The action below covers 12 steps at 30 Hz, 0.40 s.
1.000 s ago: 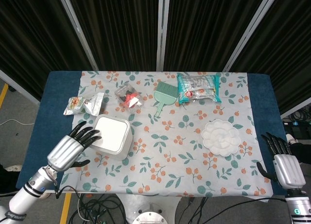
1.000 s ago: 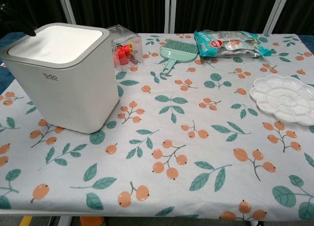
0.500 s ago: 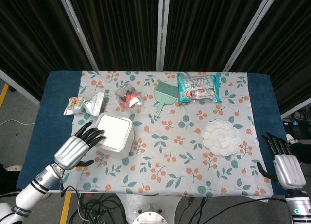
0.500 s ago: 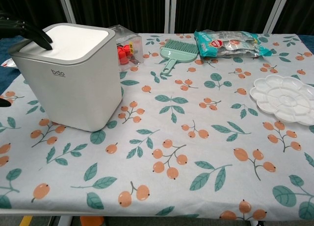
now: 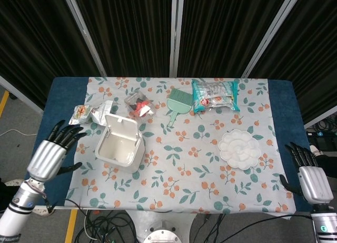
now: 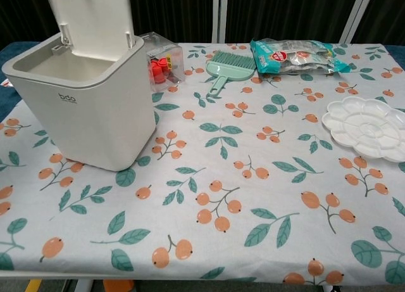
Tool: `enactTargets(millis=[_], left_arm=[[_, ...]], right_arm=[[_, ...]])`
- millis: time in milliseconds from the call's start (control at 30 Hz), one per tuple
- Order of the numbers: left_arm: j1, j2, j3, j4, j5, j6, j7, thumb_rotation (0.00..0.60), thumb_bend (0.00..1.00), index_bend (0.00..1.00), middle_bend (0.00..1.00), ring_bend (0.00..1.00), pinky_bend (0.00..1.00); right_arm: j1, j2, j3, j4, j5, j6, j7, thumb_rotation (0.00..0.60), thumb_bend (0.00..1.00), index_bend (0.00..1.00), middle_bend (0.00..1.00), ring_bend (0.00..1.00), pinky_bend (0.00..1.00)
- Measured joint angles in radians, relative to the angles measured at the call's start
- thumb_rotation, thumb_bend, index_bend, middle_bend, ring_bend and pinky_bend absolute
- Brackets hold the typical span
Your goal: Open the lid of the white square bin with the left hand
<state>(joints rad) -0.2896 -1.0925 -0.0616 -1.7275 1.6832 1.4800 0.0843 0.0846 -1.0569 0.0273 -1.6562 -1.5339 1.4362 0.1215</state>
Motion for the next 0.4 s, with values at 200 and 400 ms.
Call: enactTargets(millis=[200,400], left_arm=[[0.084,0.017,0.008,0.02,-0.12,0.039,-0.002,0.6,0.0,0.19,0.16,0.12,0.0],[0.178,0.001,0.04,0.048,-0.246,0.048,0.032,0.6,0.0,0.19,0.16,0.13,0.0]], right_arm=[[0.01,0.003,0.002,0.0,-0.004,-0.013,-0.001,0.6,0.28,0.0,0.0,0.0,0.0],[0.019,0.002,0.007,0.0,-0.008,-0.015,-0.001,0.6,0.28,0.0,0.0,0.0,0.0]])
